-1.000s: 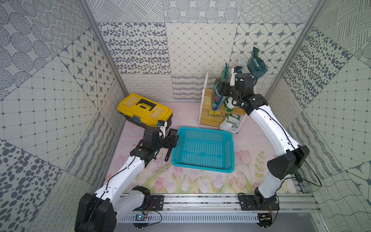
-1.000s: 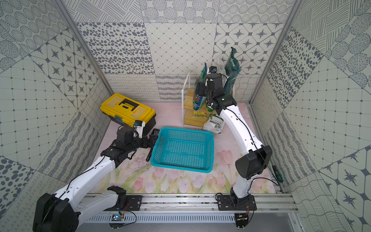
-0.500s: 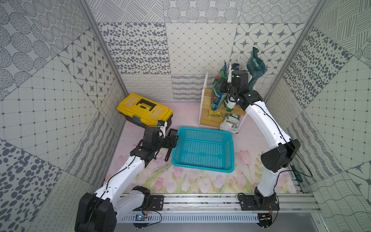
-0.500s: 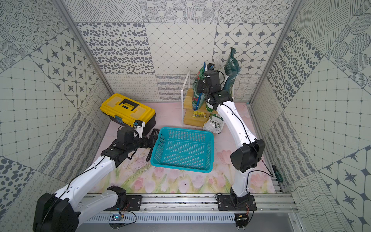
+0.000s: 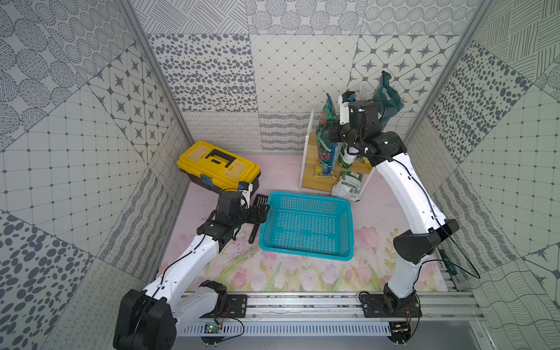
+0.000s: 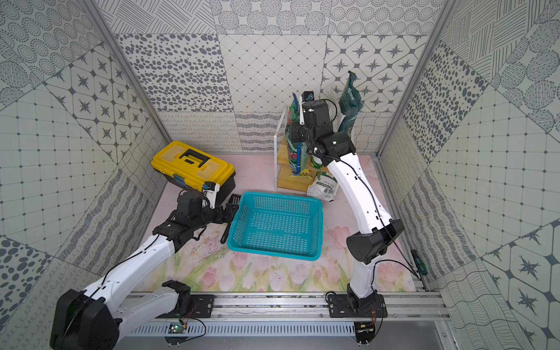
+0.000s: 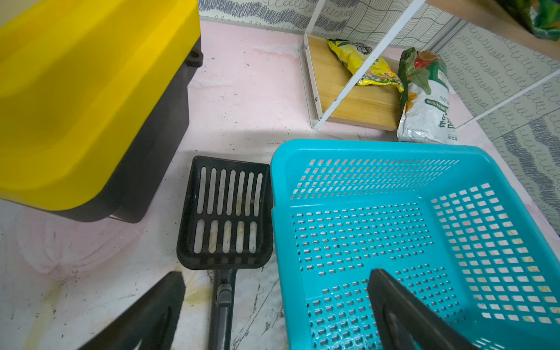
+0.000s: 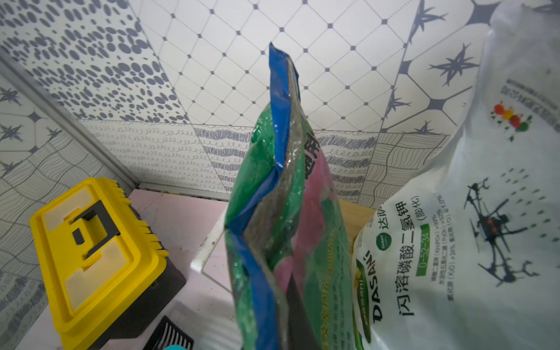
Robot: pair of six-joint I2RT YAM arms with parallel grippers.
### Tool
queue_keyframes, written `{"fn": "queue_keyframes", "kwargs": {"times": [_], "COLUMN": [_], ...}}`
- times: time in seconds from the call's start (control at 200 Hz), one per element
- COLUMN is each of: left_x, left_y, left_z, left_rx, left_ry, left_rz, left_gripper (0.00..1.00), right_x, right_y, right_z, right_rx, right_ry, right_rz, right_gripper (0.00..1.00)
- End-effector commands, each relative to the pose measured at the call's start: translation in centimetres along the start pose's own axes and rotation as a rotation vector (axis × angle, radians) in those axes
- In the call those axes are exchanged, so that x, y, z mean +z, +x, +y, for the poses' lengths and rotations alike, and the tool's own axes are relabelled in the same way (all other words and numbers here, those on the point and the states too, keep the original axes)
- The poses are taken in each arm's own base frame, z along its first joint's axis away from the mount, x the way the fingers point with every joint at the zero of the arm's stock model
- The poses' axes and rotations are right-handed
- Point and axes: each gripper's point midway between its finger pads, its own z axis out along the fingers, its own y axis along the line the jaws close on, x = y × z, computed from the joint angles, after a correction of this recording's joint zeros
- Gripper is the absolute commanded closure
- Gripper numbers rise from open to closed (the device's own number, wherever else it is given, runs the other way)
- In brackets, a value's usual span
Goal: Take down the fertilizer bag from the shelf
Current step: Pick up the fertilizer bag from the shelf, then place the fertilizer bag in the storage box.
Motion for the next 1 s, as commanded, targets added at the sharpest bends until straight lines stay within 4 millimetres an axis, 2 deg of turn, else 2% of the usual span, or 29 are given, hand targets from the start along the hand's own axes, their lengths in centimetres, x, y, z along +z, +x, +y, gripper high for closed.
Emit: {"fn": "queue_keyframes", "kwargs": {"times": [0.0, 0.21, 0.305, 0.385, 0.49, 0.59, 0.745, 0.87, 0.996], "left_x": [-0.2, -0.2, -0.1, 0.0, 0.0, 0.1, -0.1, -0.3, -1.0], "left_y": [-0.8, -0.7, -0.6, -0.6, -0.4, -0.3, -0.5, -0.6, -1.0], "left_z": [-0.3, -0.4, -0.4, -0.3, -0.1, 0.1, 0.5, 1.0, 3.1], "left_rx": [-0.001, -0.012, -0.019, -0.022, -0.022, -0.019, -0.017, -0.004, -0.010], "left_ry": [0.006, 0.015, 0.014, 0.011, 0.001, -0.010, -0.035, -0.066, -0.177], "left_rz": [-0.012, -0.010, -0.005, -0.006, -0.002, 0.001, -0.007, -0.014, -0.013], "left_gripper": [0.00, 0.00, 0.00, 0.00, 0.00, 0.00, 0.00, 0.00, 0.00], "right_x": [-9.4, -13.2, -14.0, -13.9, -12.9, -11.8, -9.8, -8.0, -6.3], "right_y": [-8.2, -5.1, -3.0, -0.9, 2.4, 4.8, 7.6, 9.9, 12.1], "right_z": [1.9, 5.0, 7.4, 9.7, 12.2, 13.6, 13.6, 14.4, 15.7], "right_rx": [-0.017, -0.050, -0.043, -0.024, -0.003, 0.040, 0.157, 0.235, 0.294], "right_ry": [-0.052, -0.060, -0.105, -0.150, -0.163, -0.145, -0.059, -0.051, -0.074], "right_rz": [-0.297, -0.280, -0.278, -0.261, -0.226, -0.220, -0.203, -0.175, -0.129], "right_gripper": [1.00, 1.00, 1.00, 1.00, 1.00, 1.00, 1.00, 1.00, 1.00]}}
